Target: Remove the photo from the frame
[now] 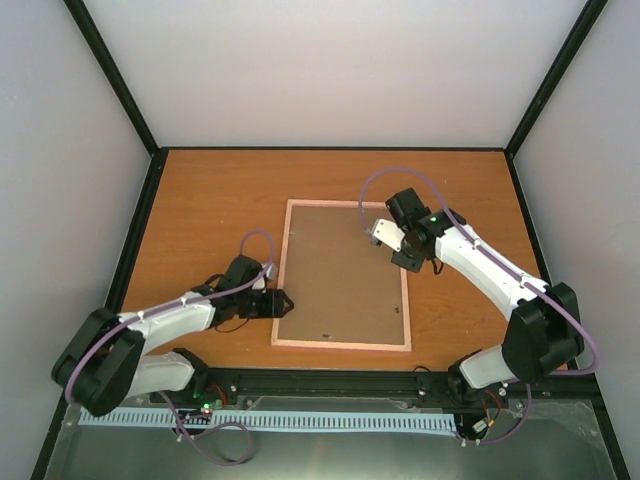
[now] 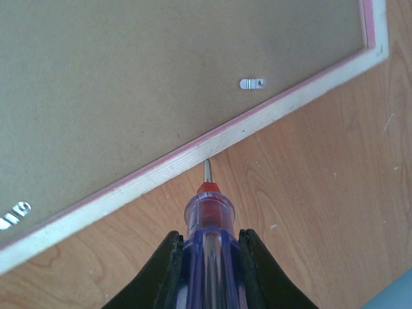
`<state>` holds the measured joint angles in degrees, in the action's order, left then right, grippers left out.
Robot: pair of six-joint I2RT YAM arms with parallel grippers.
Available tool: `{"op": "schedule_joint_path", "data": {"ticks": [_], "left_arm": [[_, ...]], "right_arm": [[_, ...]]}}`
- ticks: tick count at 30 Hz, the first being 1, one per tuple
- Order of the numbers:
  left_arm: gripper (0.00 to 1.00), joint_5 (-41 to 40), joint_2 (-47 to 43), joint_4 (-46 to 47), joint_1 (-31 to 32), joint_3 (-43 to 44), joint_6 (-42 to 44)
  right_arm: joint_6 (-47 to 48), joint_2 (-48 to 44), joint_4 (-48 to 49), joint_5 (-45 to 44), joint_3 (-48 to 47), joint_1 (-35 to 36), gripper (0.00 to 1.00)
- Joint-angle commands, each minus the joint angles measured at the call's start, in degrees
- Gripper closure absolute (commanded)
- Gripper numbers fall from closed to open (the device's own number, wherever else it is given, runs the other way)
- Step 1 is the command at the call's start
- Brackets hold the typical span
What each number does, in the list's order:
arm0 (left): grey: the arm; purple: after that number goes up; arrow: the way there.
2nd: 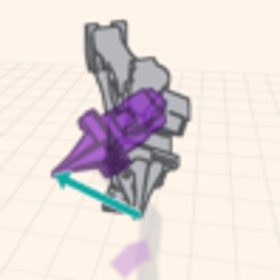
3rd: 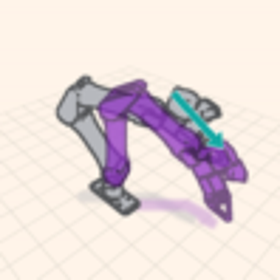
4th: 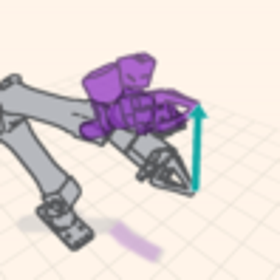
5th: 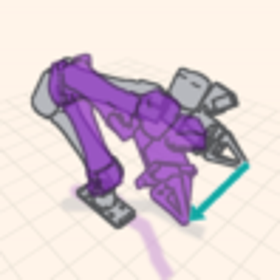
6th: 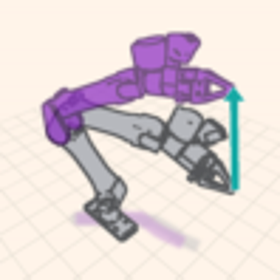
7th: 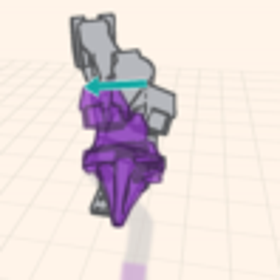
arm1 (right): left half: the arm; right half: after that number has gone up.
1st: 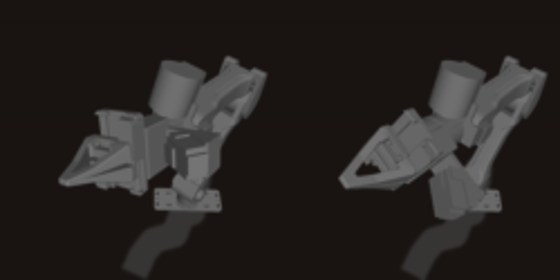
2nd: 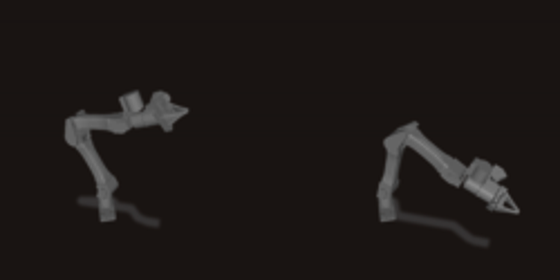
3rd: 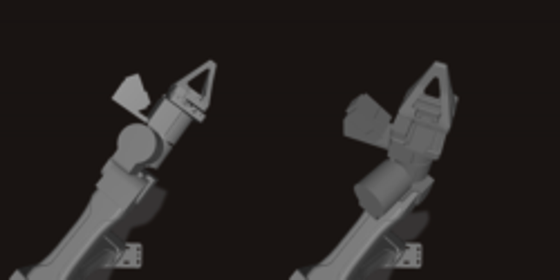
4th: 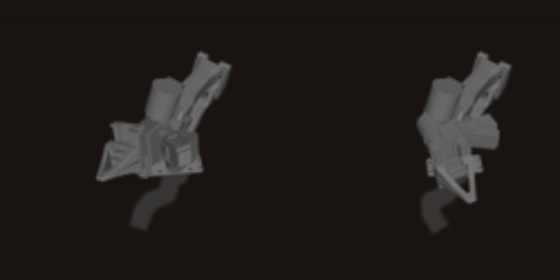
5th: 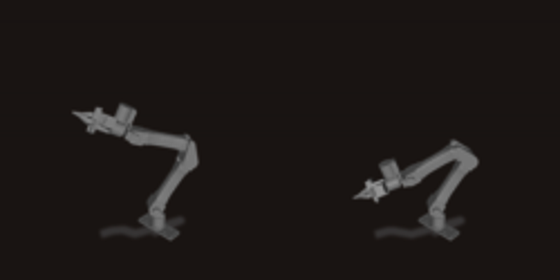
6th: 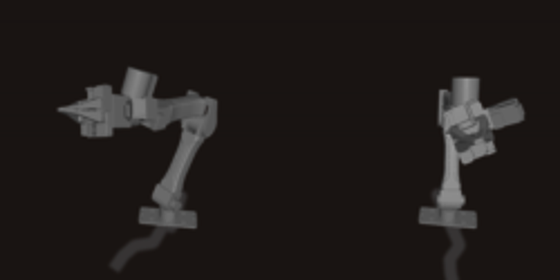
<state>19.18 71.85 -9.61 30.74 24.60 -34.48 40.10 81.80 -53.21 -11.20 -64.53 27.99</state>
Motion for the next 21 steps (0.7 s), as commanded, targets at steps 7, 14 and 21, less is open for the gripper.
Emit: {"op": "schedule_joint_path", "data": {"ticks": [7, 14, 21], "left_arm": [[0.41, -2.17, -11.22, -2.38, 6.92, -5.35, -10.88], [0.44, -7.48, -15.37, -6.93, 6.90, -4.94, -16.41], [0.50, -5.22, -20.68, -10.66, 7.77, -7.58, -20.18]], "right_arm": [[-3.09, 2.69, 4.81, 3.60, -3.77, 0.22, 0.97], [-4.58, 1.45, 3.41, -3.61, -4.47, -0.08, 0.97], [-10.54, -1.90, -1.10, -1.50, -11.27, -0.05, 0.97]]}}
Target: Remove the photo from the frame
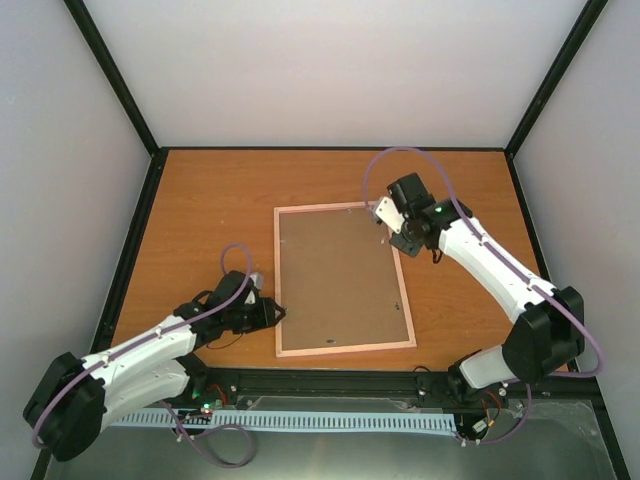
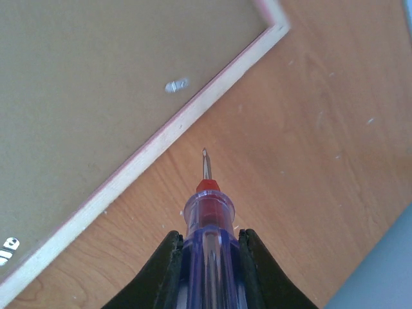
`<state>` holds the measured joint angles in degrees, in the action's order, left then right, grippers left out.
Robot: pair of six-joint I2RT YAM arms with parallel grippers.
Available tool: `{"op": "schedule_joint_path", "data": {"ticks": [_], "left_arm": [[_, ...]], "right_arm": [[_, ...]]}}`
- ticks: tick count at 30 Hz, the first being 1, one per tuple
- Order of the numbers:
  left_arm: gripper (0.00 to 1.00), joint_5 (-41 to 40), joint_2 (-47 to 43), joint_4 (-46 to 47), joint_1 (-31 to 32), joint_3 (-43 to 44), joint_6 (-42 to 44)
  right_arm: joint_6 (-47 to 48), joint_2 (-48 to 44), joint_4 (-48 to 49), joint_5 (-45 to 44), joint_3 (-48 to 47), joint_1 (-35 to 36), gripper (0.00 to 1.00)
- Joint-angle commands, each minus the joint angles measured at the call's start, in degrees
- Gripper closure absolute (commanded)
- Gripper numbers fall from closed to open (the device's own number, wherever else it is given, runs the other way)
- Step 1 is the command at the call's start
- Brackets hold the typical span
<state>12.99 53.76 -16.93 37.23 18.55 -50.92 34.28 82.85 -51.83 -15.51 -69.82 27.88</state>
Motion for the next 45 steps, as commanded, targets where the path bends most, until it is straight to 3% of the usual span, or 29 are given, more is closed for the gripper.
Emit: {"op": "schedule_joint_path", "data": {"ticks": [1, 5, 8, 15, 22, 31, 38, 45], "left_arm": [[0.50, 1.66, -3.32, -3.56, 1.73, -1.94, -4.00], [0.49, 3.40, -4.15, -3.74, 3.99, -2.47, -5.03], [0.49, 2.94, -2.79, -3.69, 7.07, -2.29, -7.03], [0.54, -0.99, 6.13, -1.85, 14.76, -0.86, -10.58], [0.55, -4.86, 9.99, -4.12, 18.42, 2.67, -13.55], [0.67, -9.75, -3.53, -8.35, 18.53, -3.53, -20.36], [0.56, -10.07, -5.85, -6.60, 18.60, -2.04, -17.83], [0.56, -9.49, 1.17, -2.95, 18.56, 0.73, -14.38]], "right_arm": [[-5.78, -3.02, -3.58, 7.14, -7.38, 0.03, 0.97], [-9.21, -3.32, -3.22, 27.08, -9.18, 0.71, 0.97], [-12.20, -3.17, 1.23, 37.35, -7.65, 2.54, 0.97], [-15.47, 0.59, 14.30, 51.09, -3.47, 6.21, 0.97], [-18.83, 4.99, 20.75, 54.01, -2.21, 9.95, 0.97], [-15.56, 1.22, 24.11, 51.01, 6.33, 11.10, 0.97], [-9.15, 2.61, 18.52, 53.16, 4.32, 11.08, 0.97], [-5.90, 4.22, 14.65, 57.21, 3.67, 11.14, 0.97]]}}
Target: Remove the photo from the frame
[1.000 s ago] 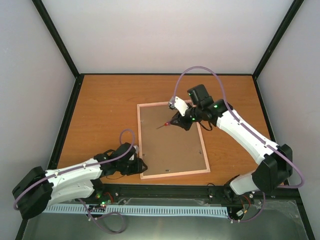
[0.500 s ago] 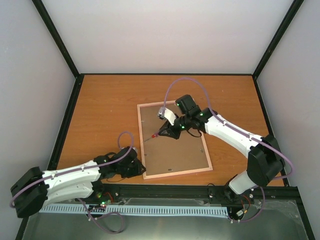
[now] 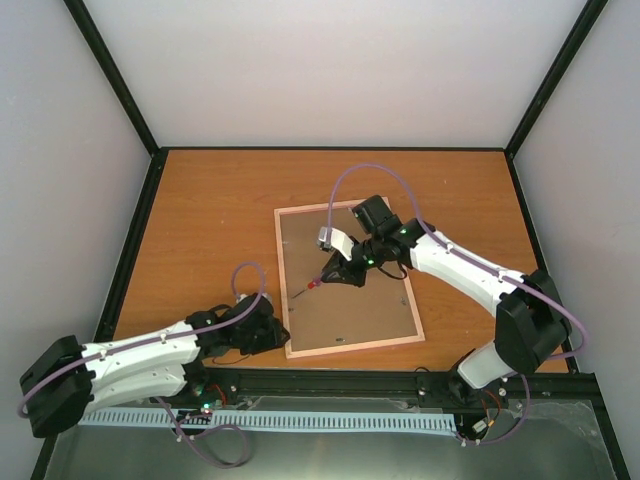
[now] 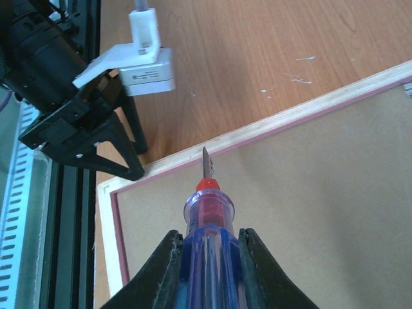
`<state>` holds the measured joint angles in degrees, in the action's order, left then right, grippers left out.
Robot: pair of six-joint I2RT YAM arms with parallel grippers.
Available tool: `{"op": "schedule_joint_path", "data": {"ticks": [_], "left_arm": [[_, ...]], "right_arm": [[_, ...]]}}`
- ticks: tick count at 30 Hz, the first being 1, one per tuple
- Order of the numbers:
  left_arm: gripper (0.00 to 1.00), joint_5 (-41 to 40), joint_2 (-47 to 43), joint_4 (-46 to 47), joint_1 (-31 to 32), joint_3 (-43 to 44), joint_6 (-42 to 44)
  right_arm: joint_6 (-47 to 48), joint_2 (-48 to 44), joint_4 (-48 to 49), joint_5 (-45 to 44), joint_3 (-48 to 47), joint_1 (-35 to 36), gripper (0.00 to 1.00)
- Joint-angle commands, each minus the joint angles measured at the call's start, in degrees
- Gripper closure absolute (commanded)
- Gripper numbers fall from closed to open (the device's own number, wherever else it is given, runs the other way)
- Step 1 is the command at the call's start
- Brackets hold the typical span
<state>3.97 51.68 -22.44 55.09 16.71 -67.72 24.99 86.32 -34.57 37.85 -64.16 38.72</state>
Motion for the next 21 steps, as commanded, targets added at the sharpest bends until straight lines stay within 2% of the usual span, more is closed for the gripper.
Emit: {"op": "schedule_joint_path", "data": {"ticks": [1, 8, 12, 18, 21], "left_arm": [[0.56, -0.45, 4.12, 3.42, 0.64, 2.54, 2.62], [0.55, 0.35, 7.19, 7.72, 0.64, 2.40, 2.86], [0.57, -0.62, 9.02, 5.93, 0.64, 3.27, 2.58], [0.62, -1.76, 10.43, 3.06, 0.75, 3.02, 0.97], [0.68, -2.39, 10.51, 2.20, 0.71, 2.74, 0.91]], "right_arm": [[3.67, 1.11, -3.02, 4.12, -2.14, 0.35, 0.97], [4.32, 1.82, -3.84, 3.90, -2.46, 0.79, 0.97], [4.26, 1.71, -3.84, 2.99, -2.57, 0.96, 0.97], [4.03, 2.18, -3.45, 0.71, -2.50, 1.72, 0.97], [4.10, 2.18, -3.23, 0.46, -2.26, 2.18, 0.97]]}}
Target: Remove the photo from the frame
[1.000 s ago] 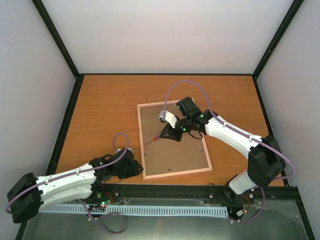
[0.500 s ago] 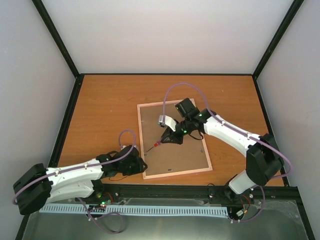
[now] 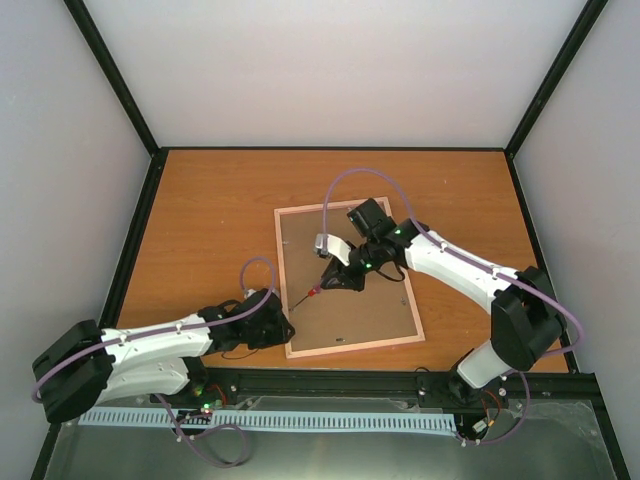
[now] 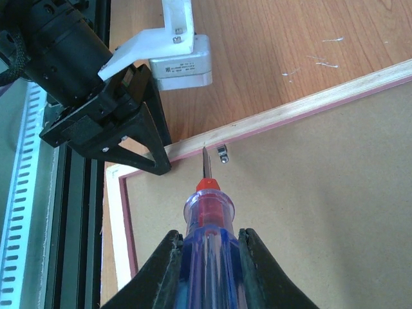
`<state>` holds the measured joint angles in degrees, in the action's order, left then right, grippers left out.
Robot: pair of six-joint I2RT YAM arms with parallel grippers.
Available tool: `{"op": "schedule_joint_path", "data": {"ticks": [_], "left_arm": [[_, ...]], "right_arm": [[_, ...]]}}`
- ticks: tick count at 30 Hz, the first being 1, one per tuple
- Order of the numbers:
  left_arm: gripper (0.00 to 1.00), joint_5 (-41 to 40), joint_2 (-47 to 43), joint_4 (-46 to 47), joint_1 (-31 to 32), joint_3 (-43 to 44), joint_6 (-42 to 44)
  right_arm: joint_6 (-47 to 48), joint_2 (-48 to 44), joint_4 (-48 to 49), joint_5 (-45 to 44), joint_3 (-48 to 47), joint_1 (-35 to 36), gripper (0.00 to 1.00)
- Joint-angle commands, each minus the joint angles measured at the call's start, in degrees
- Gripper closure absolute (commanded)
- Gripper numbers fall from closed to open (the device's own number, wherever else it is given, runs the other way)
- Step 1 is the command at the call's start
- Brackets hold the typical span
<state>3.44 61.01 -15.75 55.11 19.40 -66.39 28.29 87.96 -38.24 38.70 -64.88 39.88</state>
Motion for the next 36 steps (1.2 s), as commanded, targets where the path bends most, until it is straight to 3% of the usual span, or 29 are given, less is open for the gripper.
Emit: {"op": "schedule_joint_path", "data": {"ticks": [1, 11, 20, 29, 36], "left_arm": [[0.70, -2.06, 1.18, -4.51, 0.64, -0.05, -0.41], [0.81, -1.85, -2.05, -2.69, 0.65, -3.02, -2.24], [0.99, -2.85, -5.47, -1.74, 0.62, -4.99, -3.99], [0.99, -2.83, -5.18, -0.29, 0.63, -5.42, -4.23], [0.99, -2.64, -5.26, -0.19, 0.64, -5.66, -4.19]], "right_arm": [[0.87, 0.69, 0.45, -0.64, -1.59, 1.19, 0.97], [2.08, 2.07, -0.85, 0.17, -2.19, 2.87, 0.97], [0.88, 3.44, -0.28, -3.11, -2.50, 4.28, 0.97], [-2.87, 5.57, 0.77, -0.78, -3.76, 5.18, 0.97], [-3.32, 6.93, 1.37, -4.55, -4.02, 6.15, 0.97]]}}
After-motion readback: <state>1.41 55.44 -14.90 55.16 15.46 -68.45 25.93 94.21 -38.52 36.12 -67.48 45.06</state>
